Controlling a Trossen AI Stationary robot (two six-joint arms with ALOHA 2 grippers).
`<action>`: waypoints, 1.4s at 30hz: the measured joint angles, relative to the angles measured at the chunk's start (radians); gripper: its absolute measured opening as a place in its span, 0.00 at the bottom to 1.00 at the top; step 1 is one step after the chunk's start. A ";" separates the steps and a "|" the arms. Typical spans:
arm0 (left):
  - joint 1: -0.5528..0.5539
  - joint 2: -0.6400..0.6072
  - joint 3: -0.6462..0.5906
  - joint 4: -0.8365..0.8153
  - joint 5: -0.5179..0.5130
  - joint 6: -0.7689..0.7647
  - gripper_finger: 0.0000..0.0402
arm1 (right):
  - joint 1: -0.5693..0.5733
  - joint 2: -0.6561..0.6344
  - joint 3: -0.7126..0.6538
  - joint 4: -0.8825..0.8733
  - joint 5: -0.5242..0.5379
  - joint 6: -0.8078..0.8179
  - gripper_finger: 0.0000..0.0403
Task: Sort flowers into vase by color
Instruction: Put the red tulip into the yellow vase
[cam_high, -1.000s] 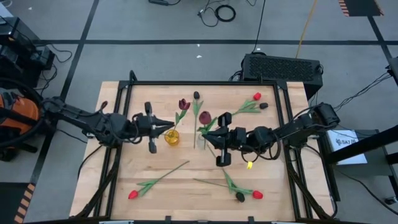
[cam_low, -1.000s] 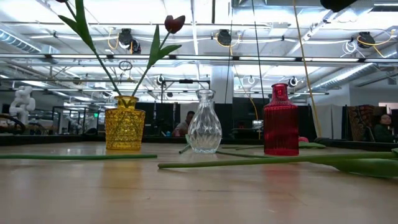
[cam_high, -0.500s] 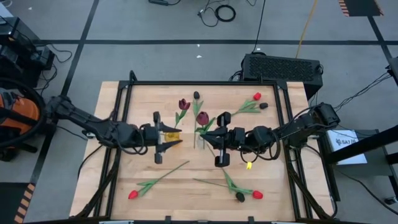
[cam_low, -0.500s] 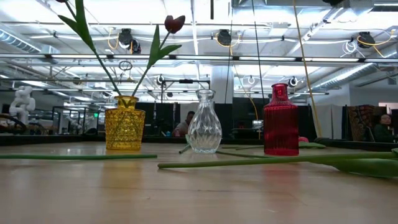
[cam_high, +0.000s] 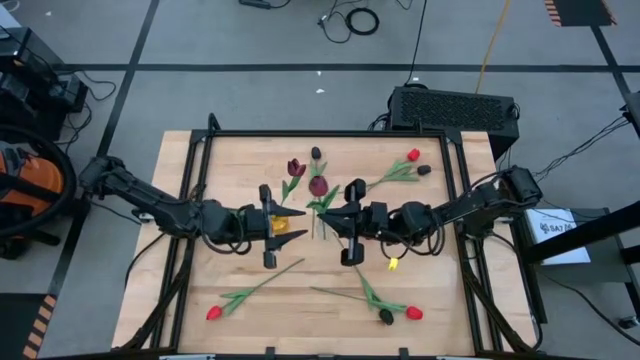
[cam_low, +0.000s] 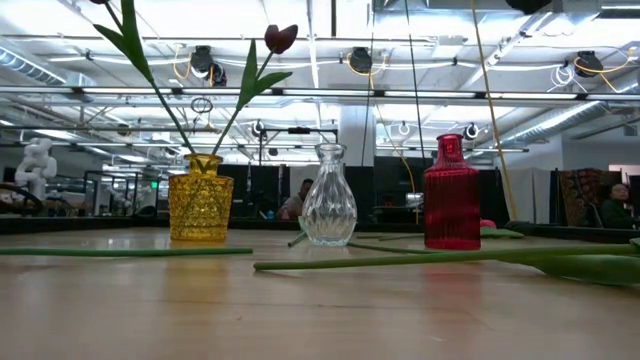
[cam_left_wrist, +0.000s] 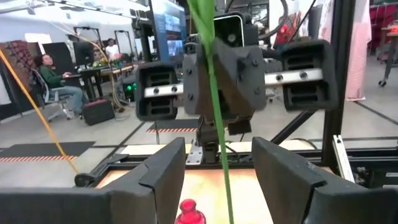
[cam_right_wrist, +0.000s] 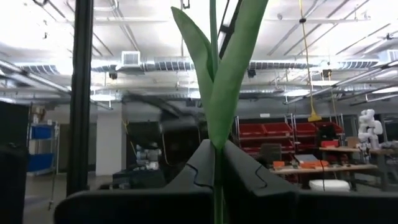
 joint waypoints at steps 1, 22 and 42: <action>0.004 0.011 0.006 0.001 0.000 0.000 0.48 | -0.002 0.017 0.015 -0.002 0.000 0.000 0.01; 0.015 0.040 0.022 -0.001 -0.004 0.043 0.48 | -0.003 0.140 0.177 -0.095 0.004 -0.098 0.01; 0.012 -0.179 0.022 -0.269 0.000 0.033 0.03 | 0.020 0.121 0.175 -0.307 0.139 -0.012 0.36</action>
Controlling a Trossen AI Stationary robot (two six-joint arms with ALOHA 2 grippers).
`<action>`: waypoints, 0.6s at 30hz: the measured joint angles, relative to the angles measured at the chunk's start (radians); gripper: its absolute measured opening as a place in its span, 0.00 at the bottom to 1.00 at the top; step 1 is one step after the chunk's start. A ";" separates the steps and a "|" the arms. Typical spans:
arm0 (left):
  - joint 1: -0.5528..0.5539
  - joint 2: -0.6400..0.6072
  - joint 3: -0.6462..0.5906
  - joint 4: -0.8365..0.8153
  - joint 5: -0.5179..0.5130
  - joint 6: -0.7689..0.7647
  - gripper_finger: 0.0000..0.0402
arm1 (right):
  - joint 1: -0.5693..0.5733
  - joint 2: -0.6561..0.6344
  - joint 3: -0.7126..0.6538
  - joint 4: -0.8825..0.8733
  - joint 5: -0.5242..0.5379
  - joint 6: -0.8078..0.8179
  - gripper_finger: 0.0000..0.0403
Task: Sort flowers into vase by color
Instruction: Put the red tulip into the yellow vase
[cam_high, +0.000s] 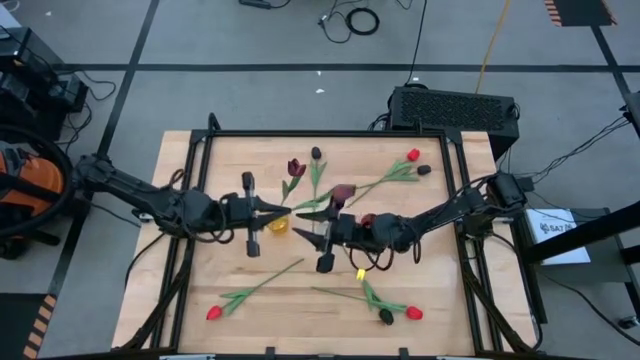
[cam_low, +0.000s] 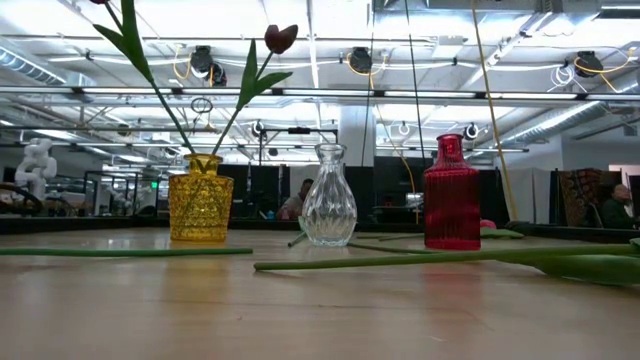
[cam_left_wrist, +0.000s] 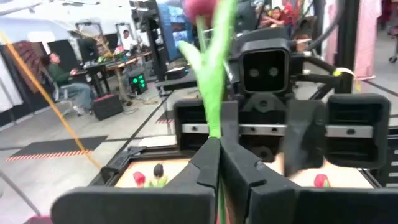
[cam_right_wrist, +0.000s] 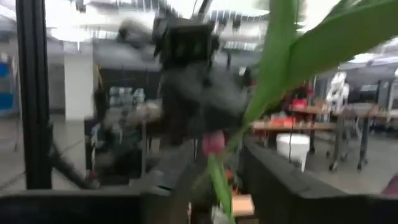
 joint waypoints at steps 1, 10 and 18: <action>0.000 -0.009 0.000 -0.017 -0.006 -0.006 0.03 | 0.000 -0.012 0.000 -0.031 -0.001 0.018 0.40; 0.000 -0.044 0.000 -0.051 -0.007 -0.010 0.01 | 0.001 -0.104 0.000 -0.238 0.006 0.076 0.63; 0.000 -0.010 0.000 -0.032 0.032 -0.037 0.01 | -0.010 -0.106 0.002 -0.164 0.000 0.017 0.58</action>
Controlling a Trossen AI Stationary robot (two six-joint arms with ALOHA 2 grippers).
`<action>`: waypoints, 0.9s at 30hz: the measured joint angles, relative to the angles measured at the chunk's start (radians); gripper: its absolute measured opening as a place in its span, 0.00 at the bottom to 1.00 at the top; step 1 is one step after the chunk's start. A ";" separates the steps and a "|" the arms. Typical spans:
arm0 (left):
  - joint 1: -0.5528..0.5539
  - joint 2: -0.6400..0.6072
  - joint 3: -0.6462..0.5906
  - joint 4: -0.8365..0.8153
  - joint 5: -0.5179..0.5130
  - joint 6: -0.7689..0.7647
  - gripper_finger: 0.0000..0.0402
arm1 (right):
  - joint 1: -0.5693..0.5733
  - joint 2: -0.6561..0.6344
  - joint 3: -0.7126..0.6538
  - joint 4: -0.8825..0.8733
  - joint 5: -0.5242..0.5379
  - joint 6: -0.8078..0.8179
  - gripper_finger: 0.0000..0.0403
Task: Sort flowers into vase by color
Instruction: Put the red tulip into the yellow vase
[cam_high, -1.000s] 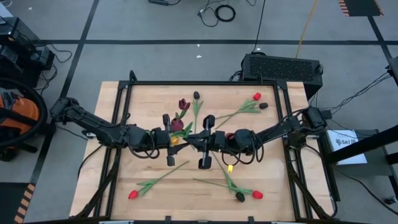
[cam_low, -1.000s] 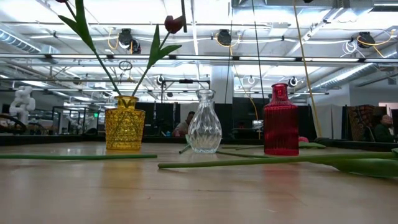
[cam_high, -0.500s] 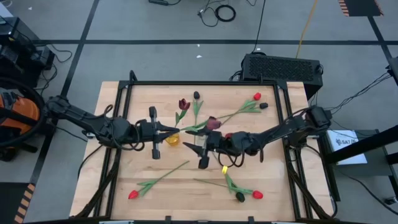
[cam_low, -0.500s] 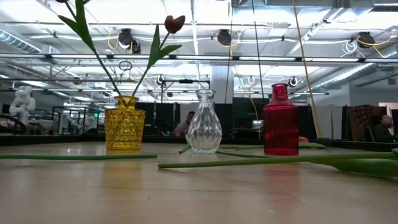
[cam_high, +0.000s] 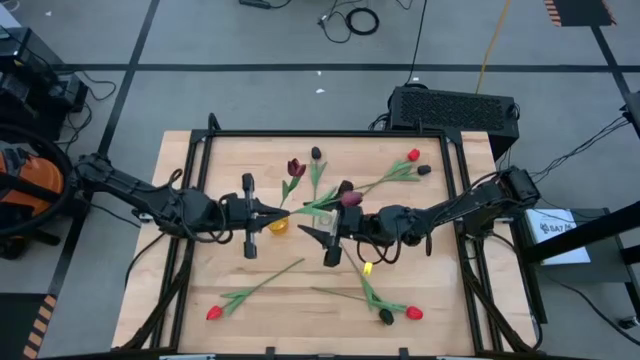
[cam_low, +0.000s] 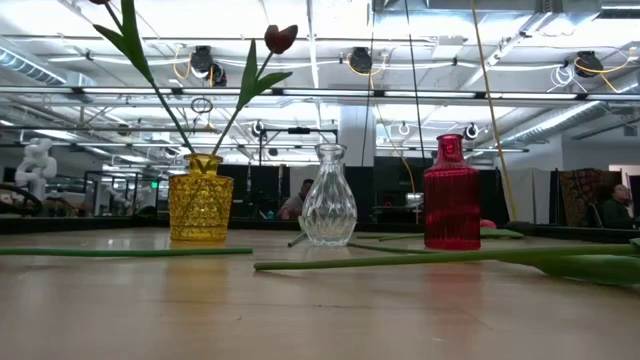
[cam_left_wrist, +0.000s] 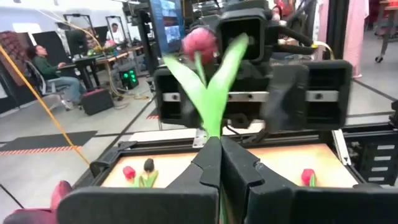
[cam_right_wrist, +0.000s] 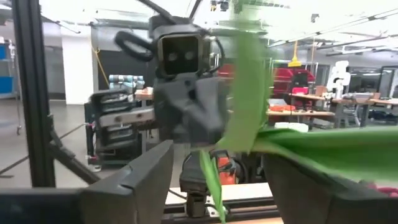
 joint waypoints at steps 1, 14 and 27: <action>0.000 0.005 0.000 0.002 0.001 -0.004 0.01 | -0.003 0.000 0.000 0.004 0.000 -0.004 0.56; -0.001 0.049 0.000 -0.008 0.005 -0.037 0.01 | -0.026 0.000 0.000 -0.022 0.000 -0.009 0.02; -0.066 0.201 -0.001 0.039 -0.027 -0.193 0.26 | 0.008 -0.068 0.000 -0.035 -0.008 0.020 0.00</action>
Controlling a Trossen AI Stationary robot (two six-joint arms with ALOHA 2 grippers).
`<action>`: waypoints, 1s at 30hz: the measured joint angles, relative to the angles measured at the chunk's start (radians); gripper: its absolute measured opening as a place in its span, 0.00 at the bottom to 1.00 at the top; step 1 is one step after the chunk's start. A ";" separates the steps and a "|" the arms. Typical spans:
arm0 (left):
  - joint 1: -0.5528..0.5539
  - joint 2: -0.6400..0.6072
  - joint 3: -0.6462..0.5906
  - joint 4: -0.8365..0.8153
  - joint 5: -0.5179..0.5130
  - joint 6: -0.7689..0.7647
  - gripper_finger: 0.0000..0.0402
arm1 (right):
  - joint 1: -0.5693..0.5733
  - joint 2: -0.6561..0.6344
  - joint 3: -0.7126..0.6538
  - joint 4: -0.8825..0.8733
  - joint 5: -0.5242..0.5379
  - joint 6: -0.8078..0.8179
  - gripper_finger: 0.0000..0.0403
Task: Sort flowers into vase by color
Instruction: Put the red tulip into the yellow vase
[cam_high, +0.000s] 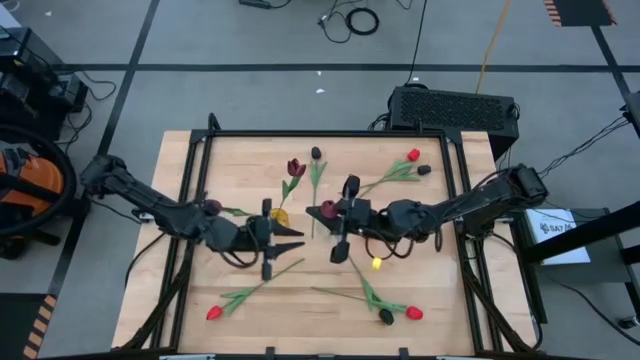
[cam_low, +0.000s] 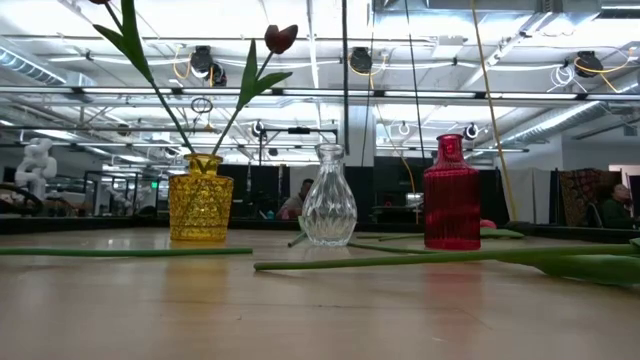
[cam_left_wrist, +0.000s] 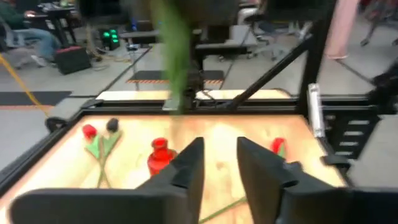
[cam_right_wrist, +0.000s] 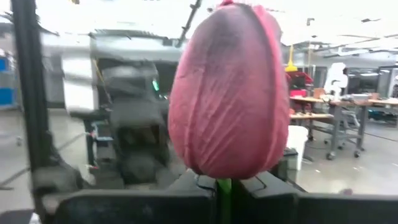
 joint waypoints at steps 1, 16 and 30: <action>0.003 0.019 0.000 0.030 -0.007 0.008 0.29 | 0.010 -0.004 0.000 0.003 -0.001 0.000 0.00; 0.037 0.197 0.000 0.304 -0.006 0.045 0.56 | 0.061 -0.006 0.000 0.071 -0.001 -0.029 0.00; 0.061 0.306 0.000 0.536 0.008 0.098 0.53 | 0.059 -0.006 0.000 0.055 -0.001 -0.032 0.00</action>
